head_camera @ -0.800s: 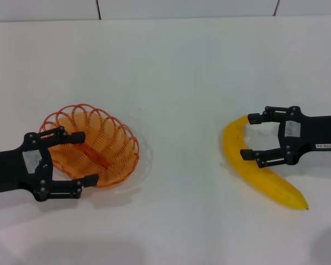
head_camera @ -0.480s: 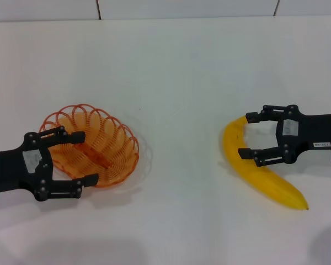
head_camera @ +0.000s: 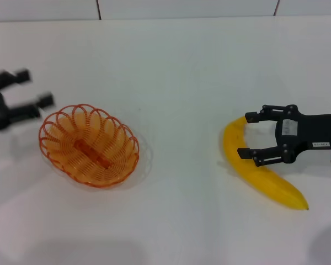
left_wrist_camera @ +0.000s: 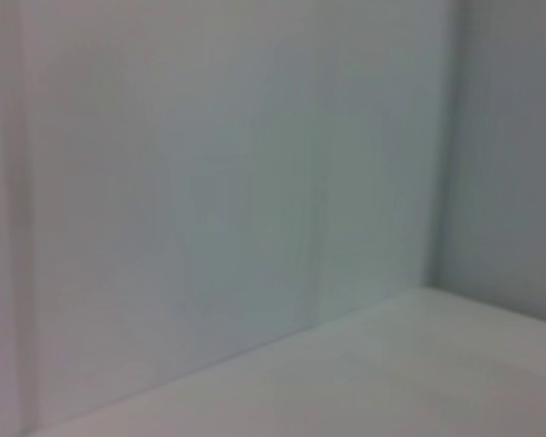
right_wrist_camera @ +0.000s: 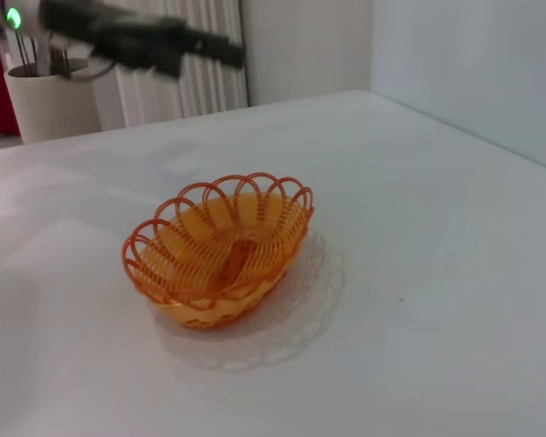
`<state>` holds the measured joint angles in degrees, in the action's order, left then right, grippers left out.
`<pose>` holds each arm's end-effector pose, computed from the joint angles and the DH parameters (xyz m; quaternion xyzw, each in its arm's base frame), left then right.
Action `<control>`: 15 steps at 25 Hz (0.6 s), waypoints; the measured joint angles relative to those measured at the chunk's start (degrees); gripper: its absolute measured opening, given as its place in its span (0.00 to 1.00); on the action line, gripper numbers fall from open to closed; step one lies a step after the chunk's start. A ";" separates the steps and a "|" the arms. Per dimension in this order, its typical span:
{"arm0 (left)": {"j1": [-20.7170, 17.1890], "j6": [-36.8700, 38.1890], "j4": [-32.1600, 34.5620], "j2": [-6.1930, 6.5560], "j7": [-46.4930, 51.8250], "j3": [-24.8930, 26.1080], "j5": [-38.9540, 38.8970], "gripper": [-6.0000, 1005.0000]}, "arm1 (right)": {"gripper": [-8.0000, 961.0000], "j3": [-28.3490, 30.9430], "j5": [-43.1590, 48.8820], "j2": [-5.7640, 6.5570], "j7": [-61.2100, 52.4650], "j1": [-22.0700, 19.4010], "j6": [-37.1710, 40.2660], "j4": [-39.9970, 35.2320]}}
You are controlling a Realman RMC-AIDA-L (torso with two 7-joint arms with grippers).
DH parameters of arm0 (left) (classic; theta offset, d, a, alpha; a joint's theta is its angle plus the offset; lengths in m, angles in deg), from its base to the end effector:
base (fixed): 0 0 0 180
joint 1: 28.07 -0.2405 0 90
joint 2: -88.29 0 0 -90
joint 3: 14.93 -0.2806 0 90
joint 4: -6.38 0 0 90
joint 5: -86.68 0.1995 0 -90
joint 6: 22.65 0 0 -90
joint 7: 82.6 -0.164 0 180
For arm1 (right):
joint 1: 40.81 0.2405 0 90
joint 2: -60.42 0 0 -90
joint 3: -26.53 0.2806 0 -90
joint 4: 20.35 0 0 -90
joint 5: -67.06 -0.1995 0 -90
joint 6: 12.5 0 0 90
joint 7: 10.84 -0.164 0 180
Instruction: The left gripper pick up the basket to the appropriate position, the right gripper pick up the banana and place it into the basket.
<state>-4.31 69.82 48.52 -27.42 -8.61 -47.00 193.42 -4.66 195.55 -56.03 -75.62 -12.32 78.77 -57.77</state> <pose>-0.3001 0.3320 0.0399 -0.9060 -0.1885 -0.2863 0.2484 0.3170 0.3193 -0.0118 -0.9680 0.1379 0.1449 0.1513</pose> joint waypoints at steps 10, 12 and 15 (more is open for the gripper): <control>7.63 -9.05 6.39 4.87 28.24 -0.09 17.64 0.86 | 0.94 -0.55 0.00 0.06 -0.89 0.32 -0.31 -0.02; 9.47 -9.52 6.10 5.00 30.14 -0.10 21.82 0.86 | 0.94 -0.55 0.00 0.07 -0.90 0.33 -0.31 -0.02; 11.45 -10.23 5.91 4.37 31.20 -0.20 27.33 0.85 | 0.94 -0.55 0.00 0.09 -0.90 0.34 -0.31 -0.02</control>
<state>7.15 59.59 54.43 -23.06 22.58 -47.19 220.75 -5.21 195.55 -55.94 -76.52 -11.98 78.46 -57.79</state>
